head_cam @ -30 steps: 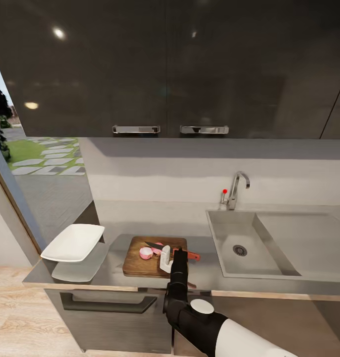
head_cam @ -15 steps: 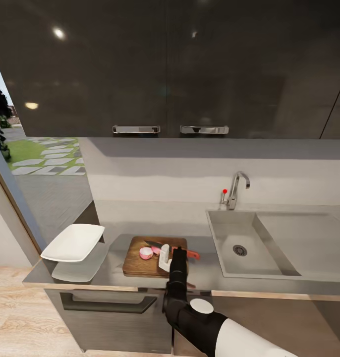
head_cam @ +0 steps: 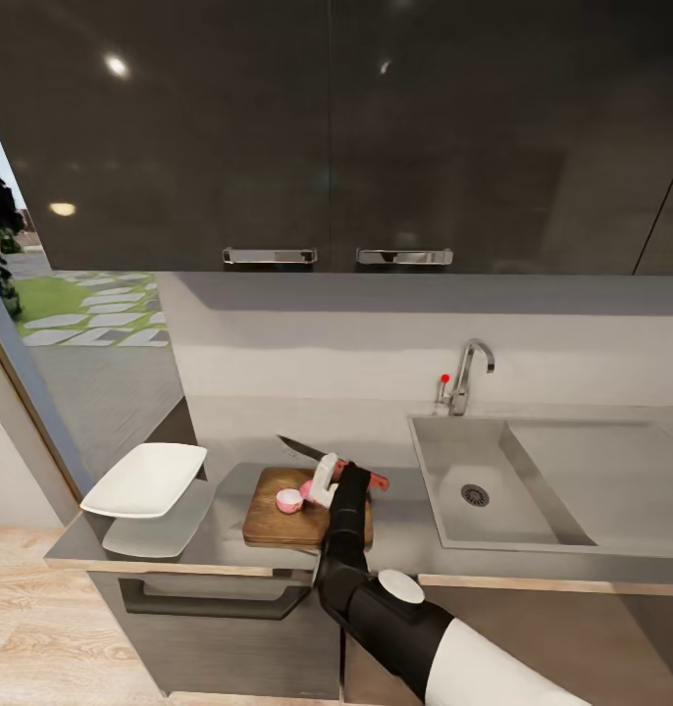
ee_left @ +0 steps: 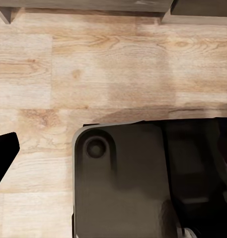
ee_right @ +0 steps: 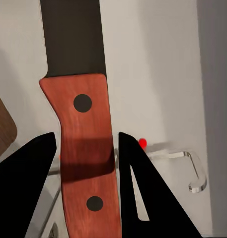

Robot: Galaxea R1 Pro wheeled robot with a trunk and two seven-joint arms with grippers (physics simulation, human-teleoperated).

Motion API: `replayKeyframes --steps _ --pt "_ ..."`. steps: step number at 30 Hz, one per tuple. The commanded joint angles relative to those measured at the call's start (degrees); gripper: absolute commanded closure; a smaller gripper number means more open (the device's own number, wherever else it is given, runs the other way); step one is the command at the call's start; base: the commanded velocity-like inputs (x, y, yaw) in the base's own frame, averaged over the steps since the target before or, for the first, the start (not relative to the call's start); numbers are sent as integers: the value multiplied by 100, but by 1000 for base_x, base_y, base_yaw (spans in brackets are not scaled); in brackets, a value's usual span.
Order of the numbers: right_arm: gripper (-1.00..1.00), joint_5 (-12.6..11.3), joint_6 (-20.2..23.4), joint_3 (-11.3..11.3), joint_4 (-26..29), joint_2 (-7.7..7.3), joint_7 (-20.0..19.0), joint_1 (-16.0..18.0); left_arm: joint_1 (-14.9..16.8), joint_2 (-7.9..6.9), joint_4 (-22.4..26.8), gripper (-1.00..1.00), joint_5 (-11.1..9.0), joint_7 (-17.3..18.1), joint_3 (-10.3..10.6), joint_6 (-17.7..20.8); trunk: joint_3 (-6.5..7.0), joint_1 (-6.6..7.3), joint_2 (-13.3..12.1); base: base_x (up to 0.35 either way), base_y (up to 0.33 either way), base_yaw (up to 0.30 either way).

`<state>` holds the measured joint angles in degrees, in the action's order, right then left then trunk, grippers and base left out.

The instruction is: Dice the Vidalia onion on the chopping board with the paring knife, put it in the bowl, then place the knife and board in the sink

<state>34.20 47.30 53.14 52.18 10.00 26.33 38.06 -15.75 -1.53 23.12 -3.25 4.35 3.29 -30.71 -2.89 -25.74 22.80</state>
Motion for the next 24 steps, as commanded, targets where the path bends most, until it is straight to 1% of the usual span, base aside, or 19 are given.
replayKeyframes --steps 1,8,21,24 --pt "100 -9 33 7 4 0 23 9 -2 -6 9 -100 -37 4 31 -6 -12 -4 12 0 0 0" --pt "100 -10 34 -29 13 0 22 9 -4 -6 9 -100 -39 4 31 -6 -12 -4 12 0 0 0" --pt "100 -26 26 -14 -47 0 10 9 -3 -6 9 -100 -36 4 31 -6 -12 -4 12 0 0 0" --pt "100 -39 31 -11 -84 0 -7 9 -2 0 7 -100 -35 3 31 -1 -12 -4 12 34 -101 0"
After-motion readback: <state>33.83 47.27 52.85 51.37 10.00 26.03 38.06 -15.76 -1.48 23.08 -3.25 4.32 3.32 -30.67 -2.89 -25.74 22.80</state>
